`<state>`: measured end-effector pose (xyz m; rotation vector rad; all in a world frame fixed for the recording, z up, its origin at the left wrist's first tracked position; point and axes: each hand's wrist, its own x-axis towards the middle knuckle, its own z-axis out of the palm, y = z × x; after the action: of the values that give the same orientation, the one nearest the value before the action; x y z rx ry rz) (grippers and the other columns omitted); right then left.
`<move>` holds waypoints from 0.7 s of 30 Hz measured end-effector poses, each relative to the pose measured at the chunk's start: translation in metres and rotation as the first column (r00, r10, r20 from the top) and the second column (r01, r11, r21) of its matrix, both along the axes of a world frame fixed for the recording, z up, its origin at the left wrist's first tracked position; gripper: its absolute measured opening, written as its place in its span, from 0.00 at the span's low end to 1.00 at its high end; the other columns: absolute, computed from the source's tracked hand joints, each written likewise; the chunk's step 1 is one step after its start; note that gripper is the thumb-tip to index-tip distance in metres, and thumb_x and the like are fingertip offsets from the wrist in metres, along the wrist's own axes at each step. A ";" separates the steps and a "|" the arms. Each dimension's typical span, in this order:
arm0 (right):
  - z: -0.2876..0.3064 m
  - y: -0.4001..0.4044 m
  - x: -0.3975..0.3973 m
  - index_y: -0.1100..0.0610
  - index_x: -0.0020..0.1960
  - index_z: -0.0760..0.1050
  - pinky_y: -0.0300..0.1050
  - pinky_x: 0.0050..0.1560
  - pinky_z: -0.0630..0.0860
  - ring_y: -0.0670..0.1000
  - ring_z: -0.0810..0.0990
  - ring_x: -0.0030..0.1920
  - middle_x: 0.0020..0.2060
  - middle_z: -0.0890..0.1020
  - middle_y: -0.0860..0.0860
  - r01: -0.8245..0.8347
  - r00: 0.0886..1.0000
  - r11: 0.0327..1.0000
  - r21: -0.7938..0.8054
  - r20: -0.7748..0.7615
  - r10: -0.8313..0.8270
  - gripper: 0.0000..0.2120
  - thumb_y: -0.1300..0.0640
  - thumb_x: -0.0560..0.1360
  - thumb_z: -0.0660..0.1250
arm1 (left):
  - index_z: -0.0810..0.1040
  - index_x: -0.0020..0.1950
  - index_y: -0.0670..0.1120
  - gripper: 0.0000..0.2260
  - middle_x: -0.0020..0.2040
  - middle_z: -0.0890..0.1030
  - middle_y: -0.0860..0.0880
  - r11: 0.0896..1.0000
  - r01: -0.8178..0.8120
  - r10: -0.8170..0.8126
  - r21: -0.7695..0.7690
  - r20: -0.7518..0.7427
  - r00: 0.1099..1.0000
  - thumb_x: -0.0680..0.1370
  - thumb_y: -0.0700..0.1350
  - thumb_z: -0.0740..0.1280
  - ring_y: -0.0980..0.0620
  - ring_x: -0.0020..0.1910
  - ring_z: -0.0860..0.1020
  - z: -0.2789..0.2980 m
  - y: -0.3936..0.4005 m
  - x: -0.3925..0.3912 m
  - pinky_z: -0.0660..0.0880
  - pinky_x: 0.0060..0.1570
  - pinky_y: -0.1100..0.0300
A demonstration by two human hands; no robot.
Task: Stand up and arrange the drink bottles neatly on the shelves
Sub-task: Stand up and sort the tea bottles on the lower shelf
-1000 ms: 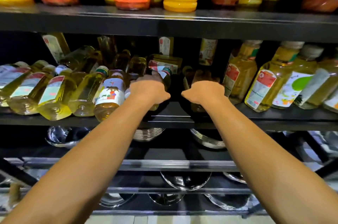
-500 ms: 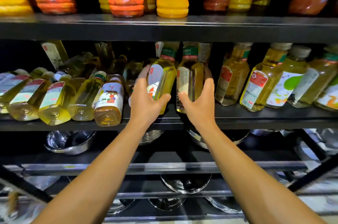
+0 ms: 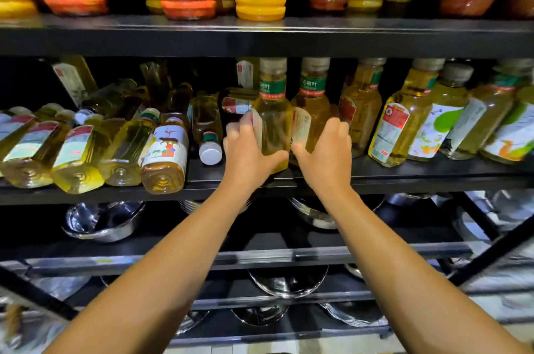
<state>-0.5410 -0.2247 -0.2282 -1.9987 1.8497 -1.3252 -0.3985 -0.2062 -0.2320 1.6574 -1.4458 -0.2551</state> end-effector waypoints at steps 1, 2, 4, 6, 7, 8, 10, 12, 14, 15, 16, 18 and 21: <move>-0.001 0.000 0.000 0.56 0.57 0.63 0.48 0.44 0.74 0.55 0.74 0.53 0.54 0.67 0.51 -0.005 1.000 1.000 -0.011 0.031 0.006 0.23 0.50 0.73 0.74 | 0.56 0.78 0.49 0.46 0.68 0.65 0.43 1.000 0.000 0.001 0.022 -0.013 1.000 0.67 0.52 0.79 0.44 0.67 0.68 0.004 -0.004 -0.002 0.68 0.64 0.52; -0.003 0.000 -0.001 0.55 0.58 0.62 0.48 0.42 0.74 0.55 0.76 0.50 0.54 0.65 0.50 -0.024 0.998 1.000 -0.019 0.059 0.025 0.24 0.51 0.73 0.74 | 0.55 0.78 0.49 0.46 0.69 0.65 0.44 0.999 -0.001 0.002 0.046 -0.027 1.000 0.69 0.51 0.78 0.44 0.67 0.69 0.005 -0.011 -0.003 0.69 0.64 0.53; -0.008 0.002 -0.002 0.55 0.64 0.60 0.48 0.42 0.76 0.54 0.79 0.47 0.59 0.65 0.51 -0.067 0.993 0.997 -0.042 0.099 0.071 0.27 0.55 0.73 0.73 | 0.57 0.78 0.45 0.41 0.70 0.66 0.44 0.992 -0.044 0.041 0.122 0.019 0.999 0.72 0.52 0.75 0.46 0.66 0.70 0.006 -0.022 -0.007 0.69 0.63 0.55; -0.012 0.005 -0.004 0.54 0.70 0.58 0.46 0.44 0.77 0.50 0.79 0.45 0.61 0.64 0.50 -0.115 0.986 0.990 -0.075 0.115 0.123 0.31 0.58 0.74 0.72 | 0.67 0.73 0.39 0.30 0.68 0.71 0.43 0.972 -0.084 0.067 0.217 0.085 0.994 0.76 0.52 0.71 0.45 0.65 0.72 0.009 -0.033 -0.010 0.69 0.62 0.56; -0.013 0.006 -0.005 0.54 0.70 0.59 0.45 0.45 0.77 0.49 0.78 0.44 0.61 0.64 0.50 -0.137 0.982 0.987 -0.083 0.118 0.147 0.31 0.59 0.74 0.72 | 0.70 0.70 0.39 0.25 0.66 0.73 0.42 0.966 -0.080 0.066 0.247 0.066 0.996 0.77 0.50 0.70 0.44 0.64 0.73 0.010 -0.037 -0.012 0.69 0.61 0.57; -0.013 0.006 -0.007 0.54 0.69 0.61 0.45 0.45 0.77 0.48 0.77 0.44 0.60 0.64 0.50 -0.155 0.980 0.985 -0.080 0.114 0.164 0.29 0.59 0.74 0.71 | 0.71 0.69 0.40 0.23 0.66 0.74 0.42 0.968 -0.067 0.062 0.241 0.027 0.998 0.77 0.46 0.70 0.43 0.64 0.74 0.012 -0.042 -0.013 0.70 0.60 0.57; -0.011 0.003 -0.009 0.54 0.66 0.63 0.49 0.46 0.77 0.48 0.76 0.44 0.56 0.65 0.49 -0.167 0.981 0.985 -0.039 0.097 0.170 0.25 0.57 0.74 0.71 | 0.69 0.70 0.46 0.24 0.66 0.73 0.44 0.981 -0.014 0.027 0.195 -0.064 0.998 0.76 0.41 0.71 0.43 0.64 0.74 0.013 -0.052 -0.011 0.69 0.55 0.60; -0.008 -0.001 -0.011 0.56 0.63 0.64 0.51 0.47 0.76 0.50 0.74 0.45 0.53 0.65 0.49 -0.156 0.985 0.987 0.035 0.077 0.153 0.22 0.55 0.74 0.70 | 0.67 0.73 0.48 0.25 0.69 0.72 0.45 0.978 0.087 -0.061 0.190 -0.139 0.988 0.77 0.38 0.68 0.45 0.66 0.73 0.014 -0.052 -0.009 0.66 0.55 0.62; -0.008 -0.005 -0.012 0.57 0.63 0.64 0.49 0.47 0.74 0.52 0.72 0.47 0.53 0.65 0.50 -0.154 0.987 0.983 0.103 0.057 0.149 0.22 0.53 0.75 0.69 | 0.65 0.76 0.50 0.27 0.72 0.71 0.46 0.961 0.177 -0.130 0.214 -0.219 0.967 0.78 0.37 0.66 0.46 0.69 0.71 0.014 -0.048 -0.006 0.65 0.58 0.62; -0.010 -0.006 -0.012 0.58 0.63 0.64 0.48 0.46 0.72 0.53 0.72 0.47 0.53 0.65 0.50 -0.157 0.987 0.979 0.132 0.042 0.153 0.22 0.52 0.75 0.69 | 0.65 0.76 0.51 0.27 0.72 0.71 0.47 0.955 0.203 -0.148 0.215 -0.248 0.957 0.78 0.38 0.65 0.46 0.69 0.70 0.014 -0.044 -0.004 0.66 0.59 0.62; -0.011 -0.006 -0.012 0.58 0.61 0.65 0.47 0.44 0.71 0.54 0.73 0.46 0.53 0.65 0.50 -0.157 0.988 0.975 0.156 0.021 0.156 0.20 0.52 0.75 0.69 | 0.66 0.76 0.51 0.26 0.72 0.71 0.48 0.955 0.214 -0.155 0.205 -0.270 0.950 0.79 0.38 0.65 0.47 0.69 0.71 0.015 -0.039 -0.001 0.66 0.59 0.63; -0.016 -0.006 -0.011 0.58 0.58 0.65 0.47 0.43 0.69 0.55 0.73 0.45 0.52 0.66 0.51 -0.147 0.988 0.974 0.174 -0.026 0.154 0.18 0.51 0.76 0.68 | 0.69 0.74 0.52 0.23 0.68 0.74 0.49 0.971 0.175 -0.133 0.166 -0.239 0.962 0.79 0.41 0.66 0.50 0.63 0.74 0.019 -0.025 0.009 0.69 0.57 0.63; -0.017 -0.010 -0.007 0.58 0.55 0.68 0.46 0.42 0.67 0.54 0.72 0.44 0.48 0.69 0.51 -0.141 0.981 0.976 0.166 -0.110 0.160 0.13 0.50 0.77 0.65 | 0.76 0.68 0.49 0.18 0.62 0.77 0.51 0.999 0.037 -0.036 0.022 -0.059 0.998 0.78 0.45 0.68 0.57 0.54 0.74 0.023 0.000 0.033 0.69 0.54 0.67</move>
<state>-0.5476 -0.2342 -0.2452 -2.1301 1.7490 -1.0041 -0.3656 -0.2067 -0.2088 1.6300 -1.4352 -0.3395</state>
